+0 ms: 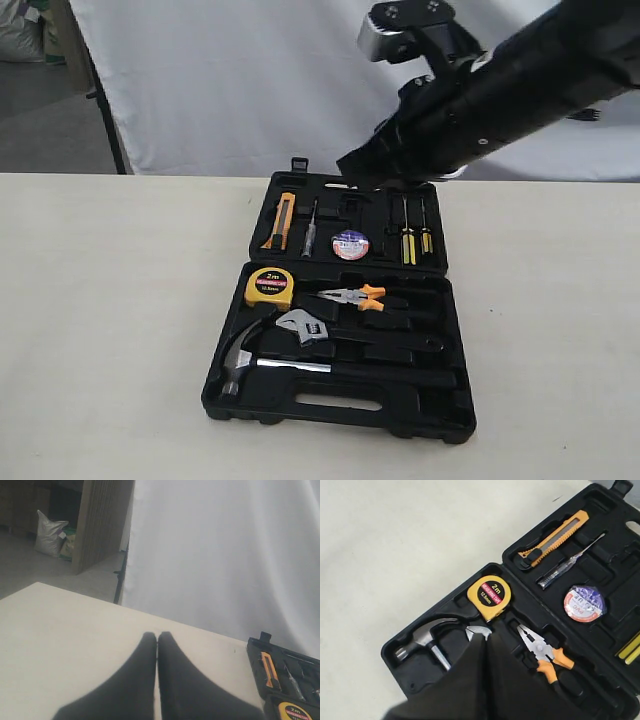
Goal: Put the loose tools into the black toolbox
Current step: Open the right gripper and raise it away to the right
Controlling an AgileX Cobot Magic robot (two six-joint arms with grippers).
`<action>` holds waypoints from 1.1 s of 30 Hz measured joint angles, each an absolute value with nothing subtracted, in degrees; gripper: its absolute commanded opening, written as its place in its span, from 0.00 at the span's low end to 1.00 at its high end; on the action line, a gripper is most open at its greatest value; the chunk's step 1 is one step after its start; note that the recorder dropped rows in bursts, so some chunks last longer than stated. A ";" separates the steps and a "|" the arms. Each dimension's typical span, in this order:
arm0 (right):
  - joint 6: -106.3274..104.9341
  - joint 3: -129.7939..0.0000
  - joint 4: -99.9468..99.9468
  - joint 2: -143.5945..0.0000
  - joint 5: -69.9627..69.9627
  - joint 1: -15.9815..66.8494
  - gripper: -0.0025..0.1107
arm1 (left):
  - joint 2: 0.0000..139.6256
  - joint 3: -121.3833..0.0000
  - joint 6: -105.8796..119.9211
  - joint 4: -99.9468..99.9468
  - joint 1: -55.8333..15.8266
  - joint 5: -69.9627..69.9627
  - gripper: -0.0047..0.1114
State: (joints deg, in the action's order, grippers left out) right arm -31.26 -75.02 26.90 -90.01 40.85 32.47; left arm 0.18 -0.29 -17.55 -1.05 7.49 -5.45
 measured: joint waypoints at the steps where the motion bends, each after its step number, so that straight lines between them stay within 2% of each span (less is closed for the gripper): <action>1: -30.96 -71.63 27.33 -86.23 38.72 32.47 0.02 | 0.18 -0.29 -17.55 -1.05 7.49 -5.45 0.05; 16: -29.49 -33.90 29.95 -53.61 13.89 32.47 0.02 | 0.18 -0.29 -17.55 -1.05 7.49 -5.45 0.05; 27: -29.36 -15.21 36.91 -33.27 8.25 32.47 0.02 | 0.18 -0.29 -17.55 -1.05 7.49 -5.45 0.05; 33: -23.65 -6.09 24.15 -20.56 5.24 32.47 0.02 | 0.18 -0.29 -17.55 -1.05 7.49 -5.45 0.05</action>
State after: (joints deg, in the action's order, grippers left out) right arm -23.65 -6.09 24.15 -20.56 5.24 32.47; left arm 0.18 -0.29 -17.55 -1.05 7.49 -5.45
